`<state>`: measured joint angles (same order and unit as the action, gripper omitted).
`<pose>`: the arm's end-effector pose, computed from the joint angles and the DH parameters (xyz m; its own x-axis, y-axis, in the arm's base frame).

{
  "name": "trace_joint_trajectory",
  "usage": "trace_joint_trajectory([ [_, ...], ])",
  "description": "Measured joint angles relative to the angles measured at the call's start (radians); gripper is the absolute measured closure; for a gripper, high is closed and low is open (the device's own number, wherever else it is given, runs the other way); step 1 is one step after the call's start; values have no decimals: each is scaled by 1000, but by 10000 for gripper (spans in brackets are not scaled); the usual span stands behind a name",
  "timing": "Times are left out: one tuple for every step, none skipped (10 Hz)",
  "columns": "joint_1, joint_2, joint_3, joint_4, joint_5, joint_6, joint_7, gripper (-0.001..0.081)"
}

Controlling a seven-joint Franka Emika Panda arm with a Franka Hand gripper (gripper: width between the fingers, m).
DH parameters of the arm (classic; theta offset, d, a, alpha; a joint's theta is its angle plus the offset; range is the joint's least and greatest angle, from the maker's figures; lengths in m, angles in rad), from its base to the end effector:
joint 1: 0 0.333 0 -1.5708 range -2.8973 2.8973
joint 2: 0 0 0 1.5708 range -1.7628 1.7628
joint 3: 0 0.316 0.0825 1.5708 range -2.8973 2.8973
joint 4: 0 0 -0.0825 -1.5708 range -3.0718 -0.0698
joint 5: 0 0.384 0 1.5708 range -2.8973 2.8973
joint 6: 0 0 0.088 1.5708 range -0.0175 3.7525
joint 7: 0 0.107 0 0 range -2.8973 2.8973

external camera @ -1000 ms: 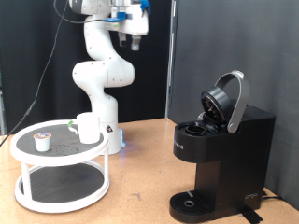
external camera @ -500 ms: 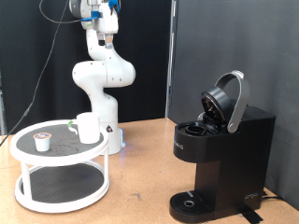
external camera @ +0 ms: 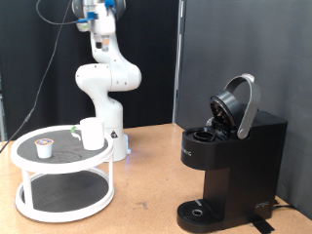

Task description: Make a cup of coffee with the keurig machine

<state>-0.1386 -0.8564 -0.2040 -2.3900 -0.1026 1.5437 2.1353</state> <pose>0.2634 -0.1263 0.5858 -0.7447 -0.6660 -0.0428 -0.6672 0.7443 0.0278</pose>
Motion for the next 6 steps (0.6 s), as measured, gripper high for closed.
trace_joint_trajectory([
  [-12, 1, -27, 1, -28, -8, -25, 72],
  [-24, 2, -55, 2, -51, -8, -44, 72],
  [-36, 6, -84, 7, -67, -7, -62, 72],
  [-45, 12, -115, 16, -78, 0, -78, 72],
  [-51, 18, -145, 27, -89, 12, -93, 72],
  [-54, 25, -172, 38, -104, 27, -106, 72],
])
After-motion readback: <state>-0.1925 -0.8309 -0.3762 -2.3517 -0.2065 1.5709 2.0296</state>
